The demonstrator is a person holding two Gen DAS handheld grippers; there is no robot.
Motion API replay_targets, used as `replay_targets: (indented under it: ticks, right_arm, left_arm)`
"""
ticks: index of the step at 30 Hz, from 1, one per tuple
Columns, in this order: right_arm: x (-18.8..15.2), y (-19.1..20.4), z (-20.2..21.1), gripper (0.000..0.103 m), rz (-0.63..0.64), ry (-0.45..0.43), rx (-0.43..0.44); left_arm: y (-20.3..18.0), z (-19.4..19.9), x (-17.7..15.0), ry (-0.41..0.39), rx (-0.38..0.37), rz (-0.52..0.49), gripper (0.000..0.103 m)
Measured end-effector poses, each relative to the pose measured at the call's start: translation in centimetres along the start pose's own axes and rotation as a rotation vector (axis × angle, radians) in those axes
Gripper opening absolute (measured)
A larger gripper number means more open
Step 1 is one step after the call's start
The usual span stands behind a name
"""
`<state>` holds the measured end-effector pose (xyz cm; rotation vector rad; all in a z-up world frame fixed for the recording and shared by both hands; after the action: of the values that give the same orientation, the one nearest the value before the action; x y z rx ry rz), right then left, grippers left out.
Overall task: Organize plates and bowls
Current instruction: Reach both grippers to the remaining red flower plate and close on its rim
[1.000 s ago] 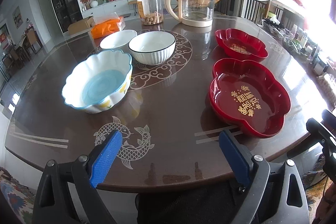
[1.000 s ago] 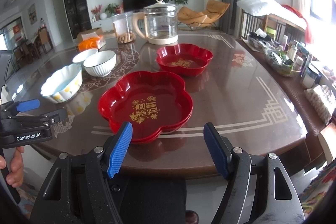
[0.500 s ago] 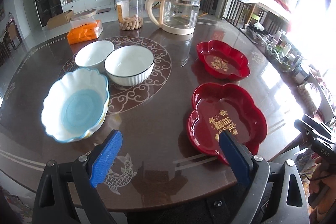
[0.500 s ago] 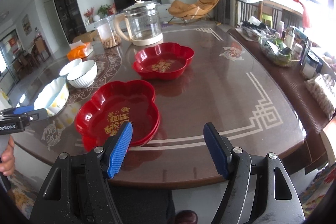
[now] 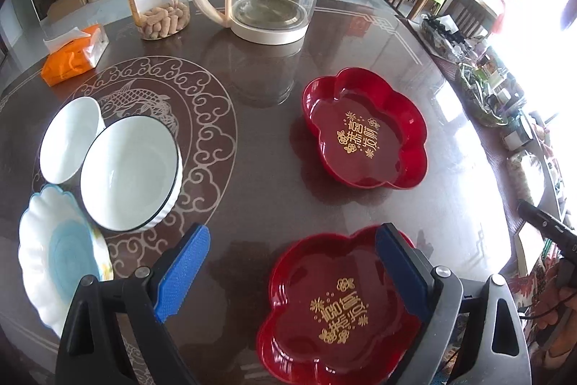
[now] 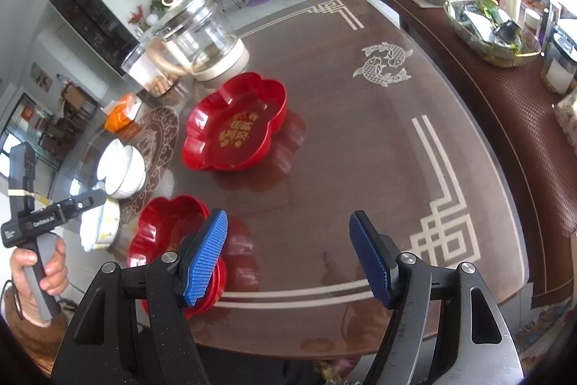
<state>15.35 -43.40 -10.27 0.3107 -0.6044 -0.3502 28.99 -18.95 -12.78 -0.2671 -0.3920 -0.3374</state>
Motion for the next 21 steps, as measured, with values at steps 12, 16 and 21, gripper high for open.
replay_targets:
  ticks: [12, 16, 21]
  right_arm:
    - [8.9, 1.4, -11.5, 0.074, 0.148, 0.180, -0.022]
    - [9.3, 1.5, -15.0, 0.074, 0.160, 0.229, -0.051]
    - [10.2, 1.9, -17.5, 0.069, 0.207, 0.245, -0.080]
  left_arm:
    - [-1.5, -8.5, 2.9, 0.106, 0.043, 0.062, 0.075]
    - [-1.4, -10.4, 2.8, 0.139, 0.046, 0.083, 0.066]
    - [-1.4, -11.8, 2.7, 0.170, 0.030, 0.103, 0.044]
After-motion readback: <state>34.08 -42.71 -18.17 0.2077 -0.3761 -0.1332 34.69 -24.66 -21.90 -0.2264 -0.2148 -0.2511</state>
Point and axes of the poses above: each gripper's, at about its wrist camera, not at the fingertips, and z roughly against the way its jaws point, y to its left, x to its top, the point moved 10 cm from there along -z, roughly the way its jaws point, and after that the axes turned 3 degrees about -y, right-handed, at the moved point
